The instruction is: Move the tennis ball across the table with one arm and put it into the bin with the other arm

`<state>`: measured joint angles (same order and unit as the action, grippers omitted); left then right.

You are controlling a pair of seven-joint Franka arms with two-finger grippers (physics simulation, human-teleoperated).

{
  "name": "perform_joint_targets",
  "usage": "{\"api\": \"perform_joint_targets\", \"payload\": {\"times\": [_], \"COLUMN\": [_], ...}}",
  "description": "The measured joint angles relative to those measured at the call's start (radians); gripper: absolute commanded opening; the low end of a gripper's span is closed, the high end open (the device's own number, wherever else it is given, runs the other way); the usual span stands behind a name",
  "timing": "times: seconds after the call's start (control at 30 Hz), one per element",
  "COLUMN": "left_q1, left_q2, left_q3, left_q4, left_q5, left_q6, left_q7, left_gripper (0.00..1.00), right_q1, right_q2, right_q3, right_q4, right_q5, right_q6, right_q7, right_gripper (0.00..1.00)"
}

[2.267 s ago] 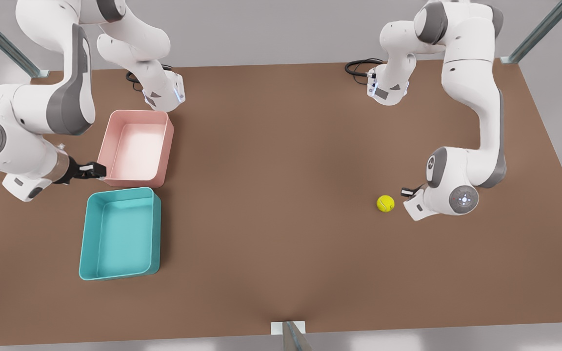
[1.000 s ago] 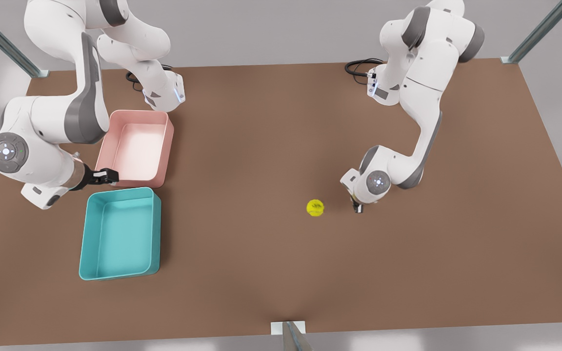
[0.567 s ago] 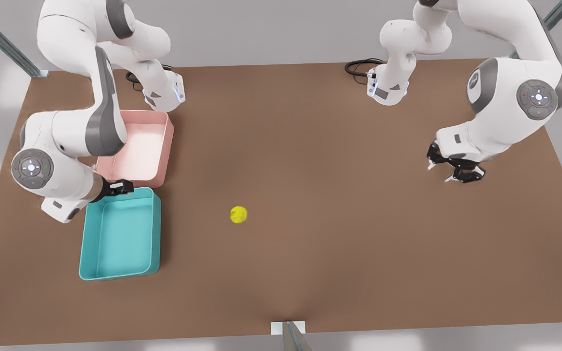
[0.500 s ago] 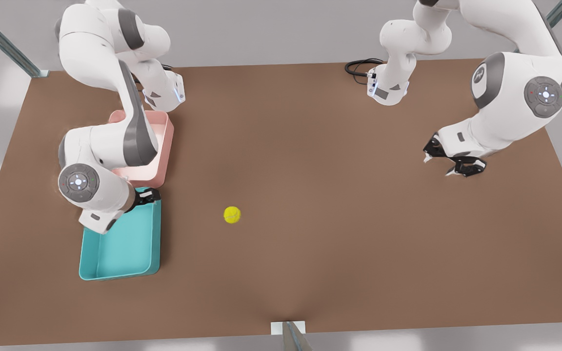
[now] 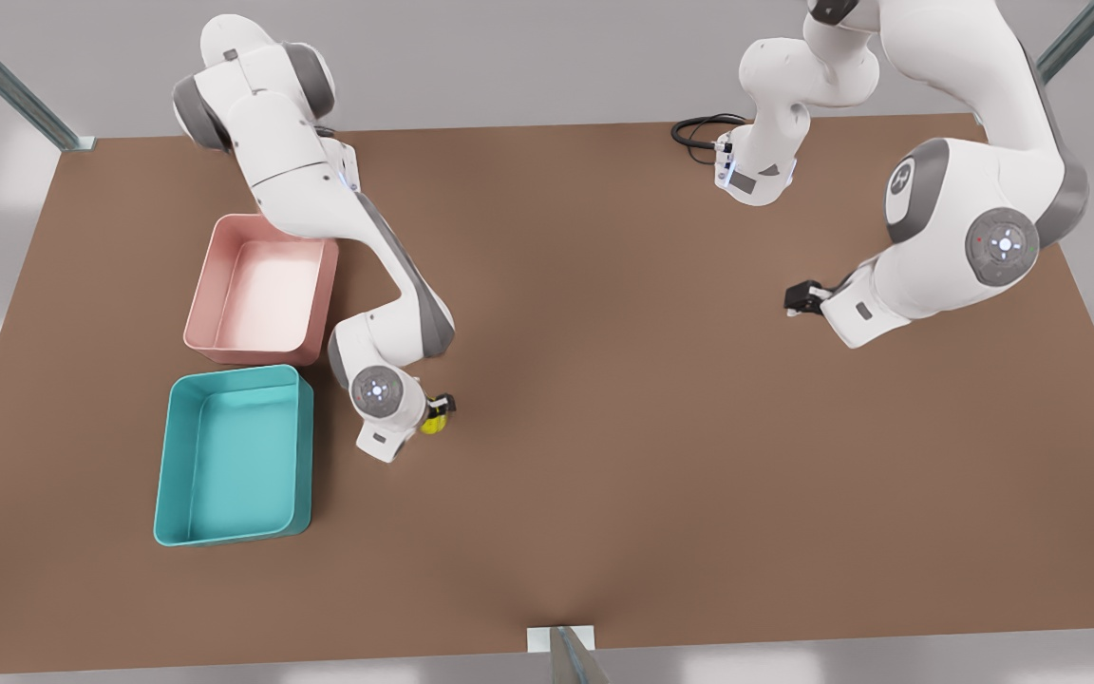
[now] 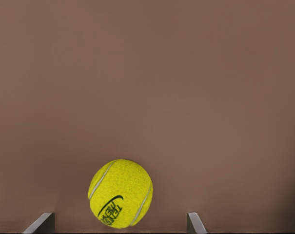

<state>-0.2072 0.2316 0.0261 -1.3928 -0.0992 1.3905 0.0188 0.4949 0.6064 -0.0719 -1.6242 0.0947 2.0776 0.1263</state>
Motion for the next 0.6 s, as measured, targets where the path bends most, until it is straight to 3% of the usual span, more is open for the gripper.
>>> {"api": "perform_joint_targets", "payload": {"times": [0.13, 0.6], "left_q1": [0.001, 0.008], "left_q2": [0.004, 0.012], "left_q3": [0.000, 0.001], "left_q4": [0.000, -0.002], "left_q5": [0.000, 0.000], "left_q6": [-0.002, 0.012], "left_q7": [-0.062, -0.196], "left_gripper": [1.00, 1.00], "right_q1": [0.028, 0.025], "right_q2": [-0.063, 0.017], "right_q3": [0.000, -0.005], "right_q4": [-0.163, -0.178], "right_q5": [0.003, 0.004], "right_q6": [0.128, 0.300], "right_q7": [0.071, 0.302], "right_gripper": [1.00, 1.00]}}
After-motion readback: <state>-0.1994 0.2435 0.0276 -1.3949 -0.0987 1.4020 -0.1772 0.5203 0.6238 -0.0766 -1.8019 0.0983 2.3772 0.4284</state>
